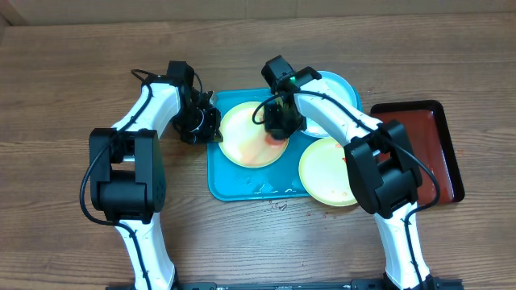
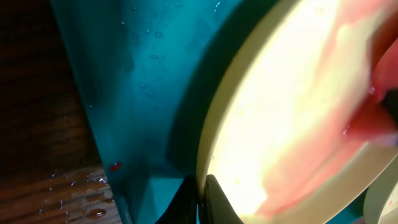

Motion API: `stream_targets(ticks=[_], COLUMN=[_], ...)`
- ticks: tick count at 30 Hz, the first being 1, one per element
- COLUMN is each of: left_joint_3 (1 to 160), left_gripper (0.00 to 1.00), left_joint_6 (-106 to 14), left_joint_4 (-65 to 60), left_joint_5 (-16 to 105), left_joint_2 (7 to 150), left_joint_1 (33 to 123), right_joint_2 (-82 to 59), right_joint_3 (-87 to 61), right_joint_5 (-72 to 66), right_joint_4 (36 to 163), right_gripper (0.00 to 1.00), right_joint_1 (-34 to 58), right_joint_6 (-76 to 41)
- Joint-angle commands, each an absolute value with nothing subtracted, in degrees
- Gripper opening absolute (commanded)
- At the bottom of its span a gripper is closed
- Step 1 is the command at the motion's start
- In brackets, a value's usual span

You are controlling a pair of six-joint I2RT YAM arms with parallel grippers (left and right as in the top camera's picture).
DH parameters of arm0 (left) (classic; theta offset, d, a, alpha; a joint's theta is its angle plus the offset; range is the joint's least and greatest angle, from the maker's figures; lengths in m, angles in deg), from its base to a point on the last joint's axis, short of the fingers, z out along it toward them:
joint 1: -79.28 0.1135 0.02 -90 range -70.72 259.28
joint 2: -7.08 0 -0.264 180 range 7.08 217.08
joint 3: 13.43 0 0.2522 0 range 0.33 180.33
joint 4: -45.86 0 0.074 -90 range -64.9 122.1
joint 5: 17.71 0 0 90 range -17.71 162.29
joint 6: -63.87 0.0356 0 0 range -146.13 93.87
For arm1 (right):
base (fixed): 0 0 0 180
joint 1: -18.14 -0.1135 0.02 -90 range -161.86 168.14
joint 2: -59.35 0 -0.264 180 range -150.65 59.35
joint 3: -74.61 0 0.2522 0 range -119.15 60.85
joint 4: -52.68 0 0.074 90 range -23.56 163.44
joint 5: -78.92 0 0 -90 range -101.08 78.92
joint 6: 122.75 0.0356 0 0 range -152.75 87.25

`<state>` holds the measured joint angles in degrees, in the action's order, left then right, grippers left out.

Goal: Clean dirty plates on tray and stack at the side
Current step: 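Scrub the yellow plate with the sponge while the left gripper holds it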

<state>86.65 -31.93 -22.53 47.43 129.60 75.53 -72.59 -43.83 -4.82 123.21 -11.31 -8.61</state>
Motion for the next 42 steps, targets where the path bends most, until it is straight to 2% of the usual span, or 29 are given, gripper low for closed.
stream_targets(ticks=[1, 10, 19, 24, 29, 34, 42], left_joint_3=[86.7, 86.7, 86.7, 86.7, 86.7, 86.7, 86.7], left_gripper=[0.04, 0.04, 0.04, 0.05, 0.04, 0.04, 0.04], left_joint_6=[-30.8, -30.8, -30.8, -30.8, -30.8, -30.8, -30.8], left_joint_4=[-23.1, -23.4, -23.5, -23.4, -23.6, -23.6, -23.6], left_joint_5=[47.8, 48.7, 48.7, 48.9, 50.1, 50.2, 50.2], left_joint_2=[130.0, 130.0, 130.0, 130.0, 130.0, 130.0, 130.0], left_joint_1=[75.8, 75.7, 75.8, 75.9, 75.9, 75.9, 75.9], right_joint_2=[-73.4, -73.4, -73.4, -73.4, -73.4, -73.4, -73.4], right_joint_3=[-43.8, -43.4, -43.5, -43.7, -44.5, -44.7, -43.2], right_joint_5=[-13.5, 4.1, 16.4, 8.6, -3.4, -10.0, -10.0], right_joint_4=[118.3, 110.2, 121.8, 129.9, 131.2, 126.1, 111.8], right_gripper=[0.04, 0.04, 0.04, 0.04, 0.04, 0.04, 0.04], right_joint_1=[-10.9, -15.1, -16.2, -13.8, -11.0, -10.4, -13.1], right_joint_6=[-8.8, -15.0, -14.8, -14.8, -14.2, -12.8, -13.4])
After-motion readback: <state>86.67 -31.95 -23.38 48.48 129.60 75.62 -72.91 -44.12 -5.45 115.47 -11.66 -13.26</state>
